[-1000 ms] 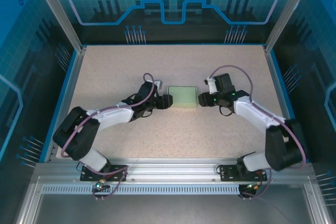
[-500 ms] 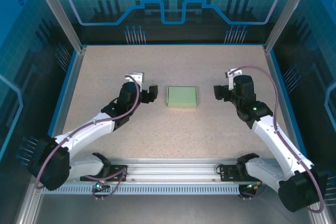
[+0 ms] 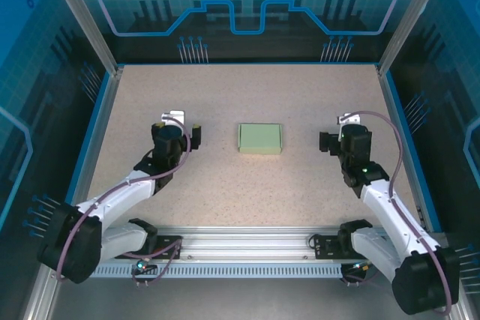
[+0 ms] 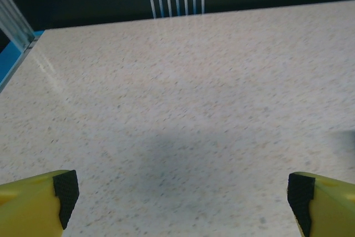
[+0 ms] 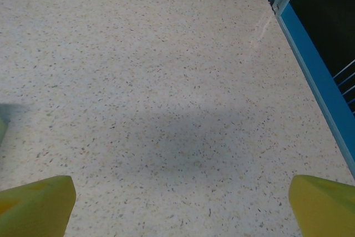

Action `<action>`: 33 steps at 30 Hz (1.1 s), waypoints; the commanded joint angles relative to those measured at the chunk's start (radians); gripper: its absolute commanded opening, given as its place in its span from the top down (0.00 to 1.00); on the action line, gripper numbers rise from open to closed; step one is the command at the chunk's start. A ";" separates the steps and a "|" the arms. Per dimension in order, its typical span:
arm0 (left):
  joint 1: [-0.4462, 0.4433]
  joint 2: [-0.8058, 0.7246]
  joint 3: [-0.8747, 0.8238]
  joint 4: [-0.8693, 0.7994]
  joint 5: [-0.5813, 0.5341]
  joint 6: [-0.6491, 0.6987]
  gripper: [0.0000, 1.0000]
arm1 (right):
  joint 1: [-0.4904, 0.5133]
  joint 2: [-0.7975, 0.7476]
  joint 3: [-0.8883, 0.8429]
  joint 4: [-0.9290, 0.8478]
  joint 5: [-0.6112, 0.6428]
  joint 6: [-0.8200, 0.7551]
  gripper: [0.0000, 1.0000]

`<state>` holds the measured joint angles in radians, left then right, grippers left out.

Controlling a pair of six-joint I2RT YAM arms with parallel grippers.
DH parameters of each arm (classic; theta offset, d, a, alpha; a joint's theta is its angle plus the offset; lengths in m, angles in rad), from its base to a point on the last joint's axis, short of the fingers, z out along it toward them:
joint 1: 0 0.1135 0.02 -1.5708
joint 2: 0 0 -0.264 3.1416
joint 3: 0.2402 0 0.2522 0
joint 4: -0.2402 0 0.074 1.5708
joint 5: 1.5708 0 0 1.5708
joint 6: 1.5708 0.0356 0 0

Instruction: Fold the paper box

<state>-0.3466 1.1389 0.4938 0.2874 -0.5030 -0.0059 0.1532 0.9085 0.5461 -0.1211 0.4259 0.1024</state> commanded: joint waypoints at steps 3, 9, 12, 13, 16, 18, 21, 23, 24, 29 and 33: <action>0.101 0.041 -0.087 0.279 0.143 0.052 0.01 | -0.038 0.068 -0.126 0.323 -0.075 -0.035 0.00; 0.163 0.160 -0.040 0.371 0.236 0.045 0.01 | -0.044 0.348 -0.123 0.569 -0.126 -0.071 0.00; 0.187 0.180 -0.017 0.365 0.252 0.028 0.01 | -0.038 0.421 -0.072 0.579 -0.150 -0.083 0.00; 0.192 0.179 -0.015 0.358 0.254 0.023 0.01 | -0.040 0.437 -0.070 0.611 -0.167 -0.088 0.00; 0.195 0.155 -0.017 0.309 0.234 0.044 0.01 | -0.041 0.478 -0.038 0.610 -0.190 -0.105 0.00; 0.196 0.140 -0.035 0.295 0.217 0.051 0.01 | -0.042 0.493 -0.034 0.636 -0.207 -0.118 0.00; 0.203 0.151 -0.074 0.329 0.216 0.044 0.01 | -0.055 0.527 -0.035 0.687 -0.246 -0.114 0.00; 0.212 0.192 -0.102 0.410 0.222 0.056 0.01 | -0.053 0.558 -0.051 0.742 -0.264 -0.122 0.00; 0.218 0.210 -0.109 0.443 0.230 0.061 0.01 | -0.053 0.566 -0.057 0.762 -0.266 -0.122 0.00; 0.240 0.306 -0.148 0.609 0.275 0.074 0.01 | -0.059 0.562 -0.112 0.855 -0.298 -0.127 0.00; 0.283 0.400 -0.169 0.731 0.341 0.048 0.01 | -0.061 0.589 -0.137 0.907 -0.317 -0.130 0.00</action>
<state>-0.0948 1.4956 0.3401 0.8627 -0.2306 0.0486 0.1101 1.4822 0.4232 0.7036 0.1413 -0.0143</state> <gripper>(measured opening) 0.989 0.997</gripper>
